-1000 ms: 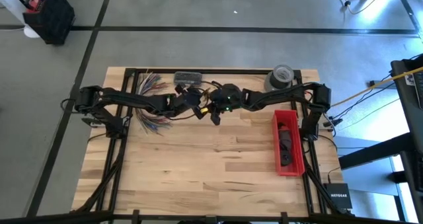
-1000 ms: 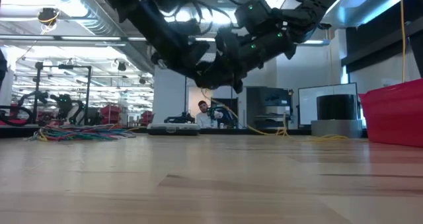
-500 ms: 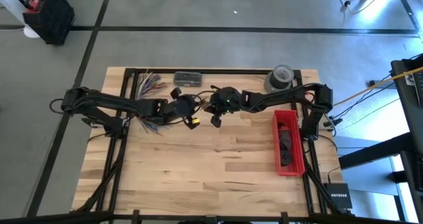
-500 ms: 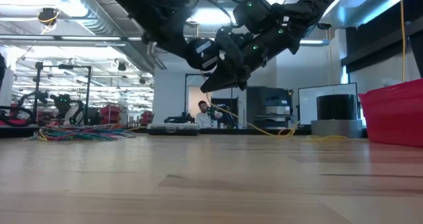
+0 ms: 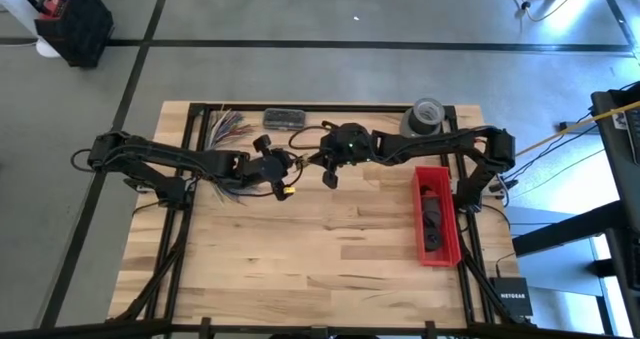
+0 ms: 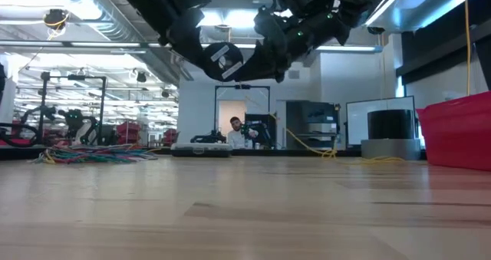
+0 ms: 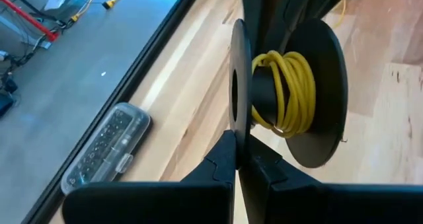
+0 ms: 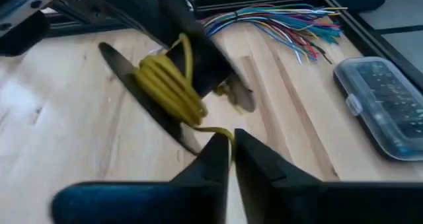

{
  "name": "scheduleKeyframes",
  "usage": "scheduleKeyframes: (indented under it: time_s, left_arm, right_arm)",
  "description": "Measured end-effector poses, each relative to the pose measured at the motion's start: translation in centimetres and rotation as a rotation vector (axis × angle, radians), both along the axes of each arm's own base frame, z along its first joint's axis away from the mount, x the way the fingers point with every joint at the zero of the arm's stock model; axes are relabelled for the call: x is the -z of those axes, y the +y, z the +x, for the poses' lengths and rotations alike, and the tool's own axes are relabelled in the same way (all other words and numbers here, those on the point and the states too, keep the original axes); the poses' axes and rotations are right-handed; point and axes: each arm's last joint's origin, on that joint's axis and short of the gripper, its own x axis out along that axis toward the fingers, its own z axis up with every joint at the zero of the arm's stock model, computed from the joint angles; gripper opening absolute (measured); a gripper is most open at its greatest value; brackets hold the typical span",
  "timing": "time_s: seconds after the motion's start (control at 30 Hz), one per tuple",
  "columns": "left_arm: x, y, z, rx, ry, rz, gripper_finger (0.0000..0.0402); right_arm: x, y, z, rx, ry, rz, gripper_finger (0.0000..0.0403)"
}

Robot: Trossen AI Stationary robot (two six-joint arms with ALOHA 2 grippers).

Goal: Coil cords
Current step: Coil the yellow wire onto the black spool

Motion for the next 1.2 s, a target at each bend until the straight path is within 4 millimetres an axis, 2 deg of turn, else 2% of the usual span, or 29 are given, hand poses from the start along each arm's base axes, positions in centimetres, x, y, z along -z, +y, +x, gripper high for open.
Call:
scheduleKeyframes:
  time_s: [0.17, 0.3, 0.43, 0.57, 0.7, 0.9, 1.1, 1.2]
  left_arm:
    - [0.2, -0.1, -0.2, 0.007, 0.025, -0.003, 0.0]
    - [0.4, -0.1, -0.3, 0.005, 0.044, -0.005, 0.0]
    - [0.4, -0.1, -0.3, -0.001, 0.043, -0.011, 0.0]
    - [0.4, -0.1, -0.3, -0.002, 0.042, -0.011, 0.0]
    - [0.4, -0.1, -0.3, -0.006, 0.036, -0.016, 0.0]
    - [0.4, -0.1, -0.2, -0.005, 0.032, -0.015, 0.0]
    - [0.3, -0.1, -0.2, 0.002, 0.035, -0.007, 0.0]
    - [0.3, -0.1, -0.2, 0.002, 0.037, -0.006, 0.0]
  right_arm:
    - [-0.2, 0.1, -0.4, -0.008, 0.033, -0.025, 0.0096]
    - [-2.2, 0.5, -2.3, -0.046, 0.106, -0.068, 0.014]
    - [-3.5, 2.0, -4.4, -0.084, 0.214, -0.05, 0.0157]
    - [-3.2, 3.4, -5.2, -0.128, 0.298, -0.068, 0.0158]
    - [-1.0, 3.7, -5.0, -0.083, 0.326, -0.129, 0.0158]
    - [4.3, 2.8, -4.6, 0.01, 0.4, -0.197, 0.0159]
    - [6.7, 3.0, -2.8, -0.091, 0.356, -0.224, 0.0159]
    - [7.4, 3.0, -2.2, -0.083, 0.344, -0.291, 0.0159]
